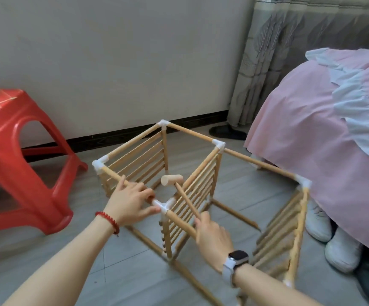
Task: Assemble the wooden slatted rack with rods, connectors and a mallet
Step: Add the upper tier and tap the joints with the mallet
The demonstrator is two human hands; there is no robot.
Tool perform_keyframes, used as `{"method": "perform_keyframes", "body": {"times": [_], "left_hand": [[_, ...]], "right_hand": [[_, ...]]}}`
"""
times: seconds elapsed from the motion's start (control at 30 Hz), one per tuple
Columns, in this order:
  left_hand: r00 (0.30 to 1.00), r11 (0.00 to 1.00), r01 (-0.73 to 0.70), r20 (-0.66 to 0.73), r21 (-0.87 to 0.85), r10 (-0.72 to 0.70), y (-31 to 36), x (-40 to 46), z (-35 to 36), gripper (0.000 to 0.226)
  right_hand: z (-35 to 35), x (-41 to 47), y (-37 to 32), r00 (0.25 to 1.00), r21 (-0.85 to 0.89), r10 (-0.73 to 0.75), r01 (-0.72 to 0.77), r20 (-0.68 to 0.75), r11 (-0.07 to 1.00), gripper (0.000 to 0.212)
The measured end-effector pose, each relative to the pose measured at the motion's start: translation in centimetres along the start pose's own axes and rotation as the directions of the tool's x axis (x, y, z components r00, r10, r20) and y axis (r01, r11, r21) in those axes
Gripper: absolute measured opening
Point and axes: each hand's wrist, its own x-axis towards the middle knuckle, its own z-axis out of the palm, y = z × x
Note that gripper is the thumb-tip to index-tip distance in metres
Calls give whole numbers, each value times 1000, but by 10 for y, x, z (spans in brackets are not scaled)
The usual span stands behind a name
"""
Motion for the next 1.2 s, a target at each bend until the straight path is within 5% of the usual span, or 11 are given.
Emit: {"method": "perform_keyframes", "body": {"times": [0.07,0.13,0.27,0.43,0.57,0.8,0.9,1.07,1.13,1.2], "left_hand": [[998,998,62,17,-10,-62,22,-6,2,100],[990,992,128,68,-22,-126,49,-10,4,71],[970,964,238,69,-115,-231,110,-9,10,48],[990,954,117,-49,-277,-136,146,-9,13,33],[985,945,152,118,-290,-122,119,-24,10,36],[970,929,169,223,-330,-97,103,-29,5,31],[975,940,174,187,-293,-122,103,-35,10,32],[984,947,169,95,-274,-148,106,-36,16,37],[983,945,169,117,-281,-141,105,-35,16,35],[980,941,169,150,-292,-130,106,-34,16,35]], "right_hand": [[-11,7,25,1000,-136,-6,4,-17,991,21],[-23,12,46,997,-213,6,-23,-82,977,27],[-47,7,62,938,130,-7,55,-347,990,30],[-50,-24,71,967,422,9,103,-255,901,24],[-38,-47,81,975,430,41,58,-219,901,6],[-50,-52,74,965,274,24,51,-262,960,20],[-81,-58,62,884,249,-32,166,-466,954,18],[-100,-81,34,622,264,-53,406,-781,875,15],[-63,-91,47,766,236,-10,210,-643,949,17],[-31,-95,62,960,22,75,-72,-270,997,21]]}}
